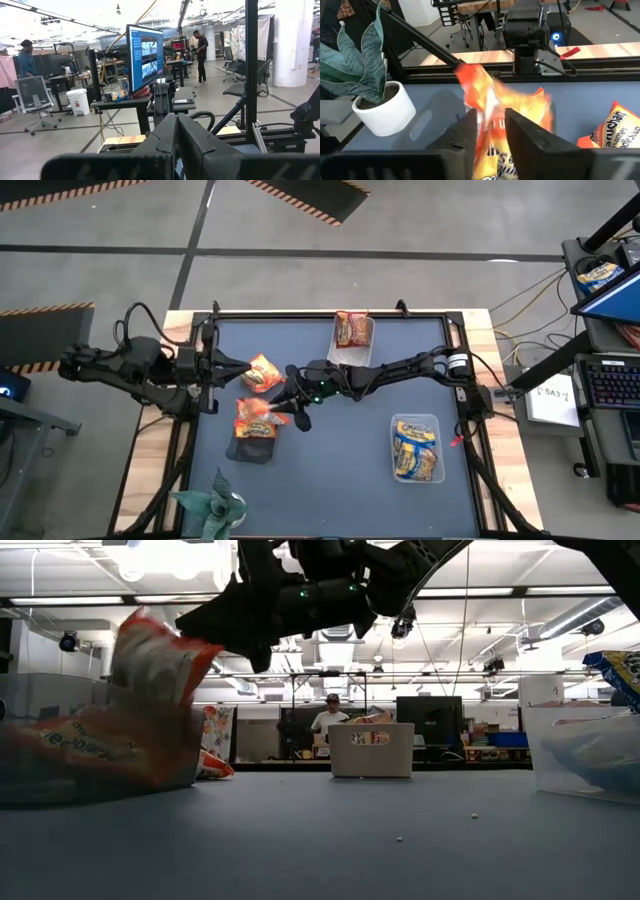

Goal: Sort Maruchan noodles
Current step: Put the right orange noodle pack into the black bin

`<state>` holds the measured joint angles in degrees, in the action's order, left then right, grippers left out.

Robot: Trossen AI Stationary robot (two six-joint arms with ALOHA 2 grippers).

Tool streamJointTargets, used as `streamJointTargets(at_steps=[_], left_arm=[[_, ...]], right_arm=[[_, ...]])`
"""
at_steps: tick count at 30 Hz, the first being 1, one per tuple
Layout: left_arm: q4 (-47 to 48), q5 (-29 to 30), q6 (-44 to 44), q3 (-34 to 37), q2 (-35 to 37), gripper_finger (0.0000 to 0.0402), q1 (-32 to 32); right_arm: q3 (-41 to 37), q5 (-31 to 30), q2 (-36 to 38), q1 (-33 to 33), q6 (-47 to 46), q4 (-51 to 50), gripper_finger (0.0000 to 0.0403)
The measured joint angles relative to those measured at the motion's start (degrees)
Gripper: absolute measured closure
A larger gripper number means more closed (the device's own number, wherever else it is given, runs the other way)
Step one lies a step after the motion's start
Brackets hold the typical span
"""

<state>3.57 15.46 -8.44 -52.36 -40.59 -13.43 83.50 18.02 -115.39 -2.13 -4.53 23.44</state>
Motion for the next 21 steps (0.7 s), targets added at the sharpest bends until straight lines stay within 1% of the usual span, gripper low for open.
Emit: streamJointTargets(at_steps=[6,10,13,15,19,21], left_arm=[[-0.1,0.0,0.0,0.0,-0.7,0.0402,0.0],[0.1,0.0,0.2,0.0,-1.0,0.0402,0.0],[3.5,0.0,0.7,0.0,-1.1,0.0402,0.0],[8.1,0.0,2.0,0.0,-1.3,0.0402,0.0],[19.5,0.0,8.9,0.0,-2.8,0.0402,0.0],[24.8,0.0,13.3,0.0,-4.4,0.0402,0.0]], right_arm=[[0.1,0.2,0.1,0.1,-0.5,-1.6,0.024],[0.4,0.2,2.1,0.0,-0.2,-8.3,0.0216],[0.5,0.0,4.9,0.0,1.4,-14.5,0.0212],[0.3,-0.1,6.8,0.0,3.1,-18.5,0.0214],[-1.3,0.0,11.1,1.2,6.1,-25.7,0.0222],[-3.3,0.0,13.5,1.6,7.1,-26.0,0.0226]])
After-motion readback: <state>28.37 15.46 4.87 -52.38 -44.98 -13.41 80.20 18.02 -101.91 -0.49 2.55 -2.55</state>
